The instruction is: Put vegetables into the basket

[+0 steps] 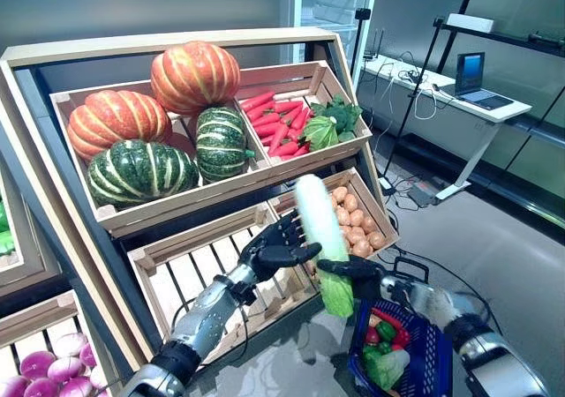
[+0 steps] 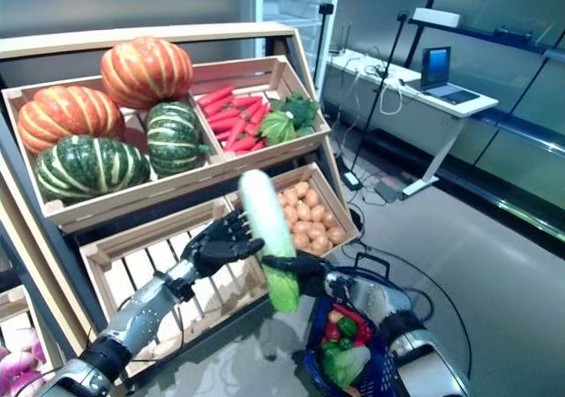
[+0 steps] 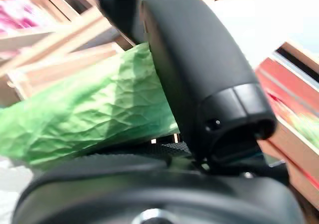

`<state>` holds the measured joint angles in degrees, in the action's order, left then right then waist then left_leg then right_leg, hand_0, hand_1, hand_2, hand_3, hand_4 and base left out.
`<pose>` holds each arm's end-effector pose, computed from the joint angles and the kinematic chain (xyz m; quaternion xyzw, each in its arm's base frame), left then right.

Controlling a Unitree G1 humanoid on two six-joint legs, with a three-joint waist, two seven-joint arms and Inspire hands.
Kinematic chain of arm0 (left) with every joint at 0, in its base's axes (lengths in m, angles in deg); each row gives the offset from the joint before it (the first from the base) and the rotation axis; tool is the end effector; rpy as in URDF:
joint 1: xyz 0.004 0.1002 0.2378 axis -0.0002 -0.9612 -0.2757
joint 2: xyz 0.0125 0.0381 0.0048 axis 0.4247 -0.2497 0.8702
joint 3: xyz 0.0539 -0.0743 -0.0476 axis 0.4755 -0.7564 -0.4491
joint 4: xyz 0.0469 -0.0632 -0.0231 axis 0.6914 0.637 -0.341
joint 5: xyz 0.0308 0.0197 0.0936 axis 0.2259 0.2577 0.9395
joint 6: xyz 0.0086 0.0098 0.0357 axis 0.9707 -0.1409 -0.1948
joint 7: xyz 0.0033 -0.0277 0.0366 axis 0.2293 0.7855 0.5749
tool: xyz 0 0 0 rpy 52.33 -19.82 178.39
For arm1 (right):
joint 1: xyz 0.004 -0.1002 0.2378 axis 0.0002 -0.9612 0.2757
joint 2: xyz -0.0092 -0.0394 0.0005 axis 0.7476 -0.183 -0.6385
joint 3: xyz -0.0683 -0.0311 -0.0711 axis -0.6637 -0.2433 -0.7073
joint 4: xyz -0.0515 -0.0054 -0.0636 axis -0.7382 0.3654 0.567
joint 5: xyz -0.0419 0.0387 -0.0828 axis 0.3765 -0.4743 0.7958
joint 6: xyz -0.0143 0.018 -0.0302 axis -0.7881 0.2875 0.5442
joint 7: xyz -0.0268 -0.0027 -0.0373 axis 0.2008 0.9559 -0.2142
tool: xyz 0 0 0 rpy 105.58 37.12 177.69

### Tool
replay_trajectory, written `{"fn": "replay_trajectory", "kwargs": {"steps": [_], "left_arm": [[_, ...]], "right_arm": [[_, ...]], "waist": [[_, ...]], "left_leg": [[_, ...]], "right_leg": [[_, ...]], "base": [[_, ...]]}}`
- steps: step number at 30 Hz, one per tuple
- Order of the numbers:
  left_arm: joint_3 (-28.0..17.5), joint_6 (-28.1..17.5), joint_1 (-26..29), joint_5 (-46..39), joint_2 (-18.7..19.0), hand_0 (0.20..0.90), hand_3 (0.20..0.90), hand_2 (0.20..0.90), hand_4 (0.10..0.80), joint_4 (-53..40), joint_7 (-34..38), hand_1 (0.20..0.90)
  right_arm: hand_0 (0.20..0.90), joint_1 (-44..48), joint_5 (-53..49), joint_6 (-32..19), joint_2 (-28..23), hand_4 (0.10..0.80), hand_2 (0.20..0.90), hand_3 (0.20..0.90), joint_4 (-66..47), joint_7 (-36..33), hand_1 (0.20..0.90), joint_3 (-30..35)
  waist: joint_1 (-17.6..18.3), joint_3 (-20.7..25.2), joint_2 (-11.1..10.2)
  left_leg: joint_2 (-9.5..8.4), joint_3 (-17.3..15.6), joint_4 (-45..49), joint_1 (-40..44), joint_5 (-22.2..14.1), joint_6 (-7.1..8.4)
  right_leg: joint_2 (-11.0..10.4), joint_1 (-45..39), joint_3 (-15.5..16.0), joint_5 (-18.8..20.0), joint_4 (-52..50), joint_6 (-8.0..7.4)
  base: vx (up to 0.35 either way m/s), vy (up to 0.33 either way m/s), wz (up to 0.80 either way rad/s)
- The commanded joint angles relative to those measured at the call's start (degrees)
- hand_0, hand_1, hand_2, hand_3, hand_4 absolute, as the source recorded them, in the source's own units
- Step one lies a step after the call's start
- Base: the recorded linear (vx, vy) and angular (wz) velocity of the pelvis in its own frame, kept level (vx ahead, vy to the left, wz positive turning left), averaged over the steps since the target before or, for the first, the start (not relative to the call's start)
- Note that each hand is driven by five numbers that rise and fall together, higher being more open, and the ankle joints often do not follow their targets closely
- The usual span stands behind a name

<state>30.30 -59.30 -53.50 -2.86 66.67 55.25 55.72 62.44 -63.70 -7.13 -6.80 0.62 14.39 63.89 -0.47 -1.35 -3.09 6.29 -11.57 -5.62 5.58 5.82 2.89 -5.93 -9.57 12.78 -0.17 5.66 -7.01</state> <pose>0.2271 0.1919 0.0084 -0.2123 0.0910 -0.2400 0.9429 0.2376 -0.2224 -0.0144 0.3411 0.3391 0.2199 0.8487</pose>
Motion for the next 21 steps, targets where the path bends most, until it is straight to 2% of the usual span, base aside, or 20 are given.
{"fn": "replay_trajectory", "kwargs": {"steps": [1, 2, 7, 15, 16, 17, 19, 20, 21], "left_arm": [[-6.81, -7.40, 3.76, 0.40, 2.14, 0.900, 0.900, 0.900, 0.800, -0.23, -2.08, 0.900], [-9.02, -8.20, 3.08, 0.90, 2.31, 0.900, 0.900, 0.900, 0.800, 1.86, -2.79, 0.900], [-12.95, -8.97, 2.55, 1.34, 2.10, 0.900, 0.900, 0.900, 0.800, 4.26, -2.32, 0.900], [-15.85, -10.91, 2.08, 1.78, 0.69, 0.900, 0.900, 0.900, 0.800, 6.79, -0.38, 0.900], [-15.25, -11.47, 3.68, 0.20, 0.56, 0.900, 0.900, 0.900, 0.800, 6.79, 0.39, 0.900], [-15.03, -11.70, 4.26, -0.07, 0.57, 0.900, 0.900, 0.900, 0.800, 6.83, 0.54, 0.900], [-13.01, -13.80, 9.96, -3.32, 0.82, 0.900, 0.900, 0.900, 0.800, 7.85, 1.57, 0.900], [-12.92, -13.88, 10.30, -3.56, 0.83, 0.900, 0.900, 0.900, 0.800, 7.90, 1.68, 0.900], [-12.16, -14.71, 11.79, -4.73, 0.69, 0.900, 0.900, 0.900, 0.800, 7.98, 2.24, 0.900]], "right_arm": [[0.300, 2.69, -8.44, -7.93, -6.77, 0.400, 0.300, 0.300, 2.84, -2.09, 0.300, 8.74], [0.300, 1.08, -7.69, -8.26, -7.28, 0.400, 0.300, 0.300, 3.79, -2.01, 0.300, 11.53], [0.300, -0.95, -7.10, -9.51, -8.63, 0.400, 0.300, 0.300, 7.52, -2.22, 0.300, 15.80], [0.300, -2.19, -5.21, -13.18, -8.42, 0.400, 0.300, 0.300, 15.46, -6.89, 0.300, 21.62], [0.300, -0.80, -5.93, -15.18, -8.04, 0.400, 0.300, 0.300, 17.11, -8.44, 0.300, 21.48], [0.300, -0.24, -6.17, -15.54, -7.95, 0.400, 0.300, 0.300, 17.33, -8.74, 0.300, 21.31], [0.300, 5.13, -9.09, -18.79, -7.75, 0.400, 0.300, 0.300, 19.87, -11.21, 0.300, 19.45], [0.300, 5.50, -9.25, -19.01, -7.70, 0.400, 0.300, 0.300, 20.06, -11.35, 0.300, 19.31], [0.300, 7.33, -10.08, -20.41, -7.49, 0.400, 0.300, 0.300, 21.03, -12.34, 0.300, 18.56]], "waist": [[-0.73, 1.53, 1.06], [-0.39, 1.23, 1.08], [0.14, 0.71, 1.05], [0.29, -0.65, 1.36], [0.19, -2.79, 1.31], [0.20, -3.27, 1.26], [0.32, -10.08, 1.17], [0.33, -10.44, 1.15], [0.47, -12.80, 1.37]], "left_leg": [[-1.12, -0.58, 0.62, 4.96, -11.16, -2.28], [-1.02, -1.09, 0.62, 4.88, -11.11, -2.22], [-0.82, -2.21, 0.62, 5.03, -11.03, -2.07], [-0.54, -3.67, 0.62, 5.52, -10.68, -1.88], [0.01, -3.26, 6.93, 1.82, -12.15, -1.69], [0.25, -3.04, 9.05, 0.31, -12.81, -1.65], [2.56, -0.90, 25.22, -10.34, -18.36, -1.76], [2.71, -0.79, 26.28, -11.17, -18.66, -1.84], [3.64, -0.05, 31.52, -14.98, -20.63, -2.20]], "right_leg": [[1.70, 0.12, 0.13, -2.14, -0.66, 3.35], [1.78, 0.38, -0.14, -2.07, -0.66, 3.34], [1.99, 0.62, -0.79, -1.99, -0.66, 3.34], [1.84, 0.41, -0.83, -1.97, -0.66, 3.49], [0.82, 3.62, -0.68, -3.80, -5.91, 3.84], [0.55, 4.84, -0.65, -4.29, -7.40, 3.94], [-1.44, 14.04, -0.95, -7.61, -19.53, 4.74], [-1.56, 14.80, -1.05, -7.76, -20.37, 4.85], [-2.34, 18.50, -1.46, -9.20, -25.52, 5.21]], "base": [[-0.030, -0.032, -0.04], [-0.031, -0.033, -0.06], [-0.008, -0.027, -0.15], [0.022, -0.028, -0.09], [-0.132, -0.036, 0.01], [-0.361, -0.076, 0.00], [-0.465, -0.076, 0.02], [-0.376, -0.045, 0.04], [-0.290, -0.019, 0.07]]}}
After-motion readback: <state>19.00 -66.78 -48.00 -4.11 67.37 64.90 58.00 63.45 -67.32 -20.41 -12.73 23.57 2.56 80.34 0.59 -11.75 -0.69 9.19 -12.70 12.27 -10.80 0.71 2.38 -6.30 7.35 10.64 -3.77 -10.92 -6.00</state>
